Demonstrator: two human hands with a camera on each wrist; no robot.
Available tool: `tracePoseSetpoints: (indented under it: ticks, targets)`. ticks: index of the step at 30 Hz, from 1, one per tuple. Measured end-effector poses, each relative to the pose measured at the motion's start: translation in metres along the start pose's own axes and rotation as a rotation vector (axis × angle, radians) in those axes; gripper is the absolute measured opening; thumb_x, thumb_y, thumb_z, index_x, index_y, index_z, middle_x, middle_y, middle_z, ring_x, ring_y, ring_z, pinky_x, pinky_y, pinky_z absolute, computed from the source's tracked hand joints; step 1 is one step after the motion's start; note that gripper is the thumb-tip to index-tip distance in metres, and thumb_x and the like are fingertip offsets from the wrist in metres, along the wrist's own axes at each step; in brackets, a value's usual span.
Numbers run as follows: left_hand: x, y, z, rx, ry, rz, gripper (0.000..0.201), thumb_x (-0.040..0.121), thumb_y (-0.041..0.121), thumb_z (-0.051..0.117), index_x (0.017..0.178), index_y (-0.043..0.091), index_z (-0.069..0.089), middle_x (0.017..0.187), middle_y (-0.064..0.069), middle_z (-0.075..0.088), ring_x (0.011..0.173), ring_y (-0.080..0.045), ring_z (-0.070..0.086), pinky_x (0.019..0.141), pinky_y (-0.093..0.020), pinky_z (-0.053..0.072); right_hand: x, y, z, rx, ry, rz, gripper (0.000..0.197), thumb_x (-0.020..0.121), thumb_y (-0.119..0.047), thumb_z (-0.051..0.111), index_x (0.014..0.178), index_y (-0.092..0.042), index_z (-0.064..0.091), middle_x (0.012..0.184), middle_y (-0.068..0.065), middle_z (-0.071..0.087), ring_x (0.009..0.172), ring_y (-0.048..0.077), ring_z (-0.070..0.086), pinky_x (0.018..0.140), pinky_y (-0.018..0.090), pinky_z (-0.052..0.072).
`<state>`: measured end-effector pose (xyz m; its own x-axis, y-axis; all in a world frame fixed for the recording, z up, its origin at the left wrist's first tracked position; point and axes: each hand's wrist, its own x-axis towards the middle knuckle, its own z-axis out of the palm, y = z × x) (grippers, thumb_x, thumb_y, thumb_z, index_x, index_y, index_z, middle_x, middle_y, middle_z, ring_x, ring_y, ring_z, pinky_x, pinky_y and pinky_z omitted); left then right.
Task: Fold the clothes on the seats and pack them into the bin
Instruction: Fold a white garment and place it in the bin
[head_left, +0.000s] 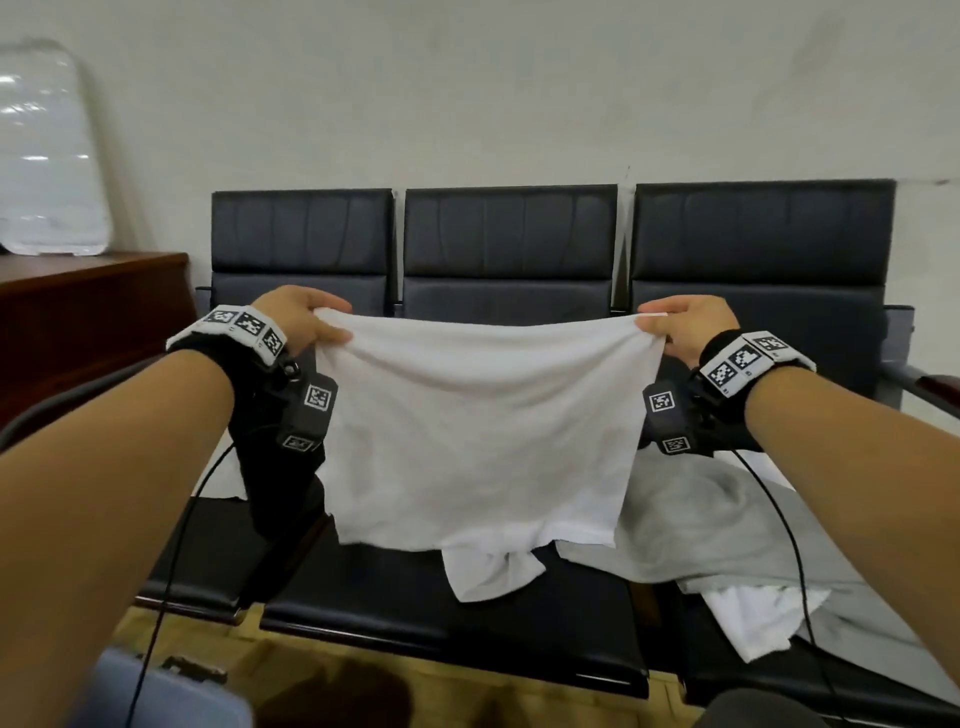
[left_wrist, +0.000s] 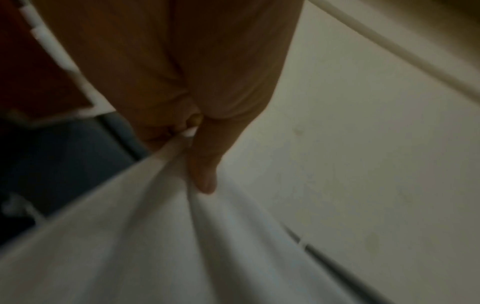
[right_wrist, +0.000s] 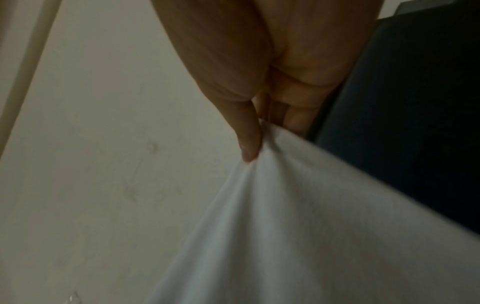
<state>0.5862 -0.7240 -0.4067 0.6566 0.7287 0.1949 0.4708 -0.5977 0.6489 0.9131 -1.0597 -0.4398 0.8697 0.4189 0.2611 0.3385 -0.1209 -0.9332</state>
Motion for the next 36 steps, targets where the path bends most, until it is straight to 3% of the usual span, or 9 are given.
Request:
tracePoseSetpoints:
  ticks: [3, 11, 15, 18, 20, 23, 26, 31, 36]
  targets:
    - [-0.004, 0.000, 0.003, 0.372, 0.079, 0.033, 0.039, 0.080, 0.020, 0.075, 0.118, 0.017, 0.068, 0.116, -0.006, 0.066, 0.109, -0.029, 0.060, 0.099, -0.034, 0.044, 0.002, -0.001, 0.000, -0.232, -0.052, -0.063, 0.023, 0.078, -0.004, 0.077, 0.099, -0.012, 0.074, 0.101, 0.012, 0.071, 0.097, 0.027, 0.068, 0.093, 0.043, 0.055]
    - [0.007, -0.026, 0.024, 0.457, 0.006, -0.094, 0.024, 0.080, 0.045, 0.072, 0.083, 0.021, 0.072, 0.073, -0.001, 0.067, 0.073, -0.022, 0.062, 0.071, -0.028, 0.046, 0.024, 0.014, 0.015, -0.697, -0.041, -0.024, 0.018, 0.087, -0.024, 0.072, 0.096, -0.010, 0.074, 0.095, 0.010, 0.071, 0.085, 0.023, 0.065, 0.080, 0.033, 0.052]
    - [0.043, -0.036, 0.043, 0.338, 0.049, -0.148, 0.020, 0.087, 0.037, 0.067, 0.084, 0.018, 0.073, 0.070, -0.007, 0.071, 0.063, -0.017, 0.066, 0.068, -0.027, 0.050, 0.066, 0.025, 0.039, -0.632, 0.020, 0.095, 0.028, 0.082, -0.029, 0.076, 0.099, -0.007, 0.074, 0.094, 0.010, 0.071, 0.092, 0.028, 0.067, 0.083, 0.033, 0.055]
    - [0.079, -0.036, 0.062, 0.278, 0.029, -0.134, 0.042, 0.097, 0.046, 0.048, 0.112, 0.010, 0.064, 0.107, -0.009, 0.069, 0.100, -0.022, 0.065, 0.089, -0.033, 0.049, 0.102, 0.034, 0.062, -0.361, -0.016, 0.284, 0.027, 0.085, -0.018, 0.072, 0.104, 0.001, 0.066, 0.081, 0.011, 0.070, 0.067, 0.021, 0.069, 0.070, 0.033, 0.059]
    - [0.094, -0.028, 0.071, 0.312, 0.040, -0.024, 0.051, 0.096, 0.054, 0.039, 0.118, 0.012, 0.058, 0.116, -0.007, 0.064, 0.109, -0.024, 0.061, 0.094, -0.033, 0.048, 0.126, 0.039, 0.074, -0.180, -0.048, 0.226, 0.011, 0.085, -0.005, 0.070, 0.095, -0.006, 0.065, 0.093, 0.014, 0.072, 0.072, 0.019, 0.073, 0.073, 0.031, 0.061]
    - [0.121, -0.022, 0.078, -0.287, 0.166, -0.131, 0.027, 0.092, 0.026, 0.061, 0.107, 0.004, 0.066, 0.093, -0.009, 0.067, 0.083, -0.016, 0.069, 0.083, -0.029, 0.056, 0.142, 0.028, 0.081, -0.044, 0.045, 0.075, 0.014, 0.078, -0.002, 0.076, 0.078, -0.010, 0.065, 0.092, 0.020, 0.073, 0.077, 0.024, 0.074, 0.073, 0.033, 0.061]
    - [0.135, -0.012, 0.063, -0.679, 0.275, -0.079, 0.011, 0.087, 0.011, 0.065, 0.095, 0.007, 0.071, 0.084, -0.011, 0.066, 0.086, -0.022, 0.067, 0.090, -0.036, 0.055, 0.141, -0.002, 0.068, 0.029, 0.139, -0.072, 0.014, 0.079, -0.005, 0.077, 0.076, -0.012, 0.065, 0.084, 0.016, 0.072, 0.075, 0.023, 0.074, 0.074, 0.032, 0.061]
    - [0.119, 0.005, 0.037, -0.583, 0.318, 0.017, 0.005, 0.087, 0.014, 0.067, 0.085, 0.016, 0.071, 0.094, -0.015, 0.068, 0.095, -0.027, 0.068, 0.090, -0.038, 0.054, 0.101, -0.026, 0.048, 0.048, 0.144, -0.175, 0.015, 0.091, -0.005, 0.064, 0.078, -0.012, 0.061, 0.082, 0.013, 0.069, 0.075, 0.019, 0.072, 0.076, 0.031, 0.060]
    - [0.063, -0.022, 0.066, -0.186, 0.202, -0.033, 0.010, 0.082, 0.022, 0.068, 0.086, 0.024, 0.076, 0.088, -0.009, 0.073, 0.083, -0.024, 0.069, 0.085, -0.037, 0.056, 0.030, 0.036, 0.057, -0.121, 0.069, -0.047, 0.025, 0.086, -0.003, 0.066, 0.066, -0.016, 0.060, 0.072, 0.013, 0.067, 0.072, 0.029, 0.070, 0.078, 0.047, 0.059]
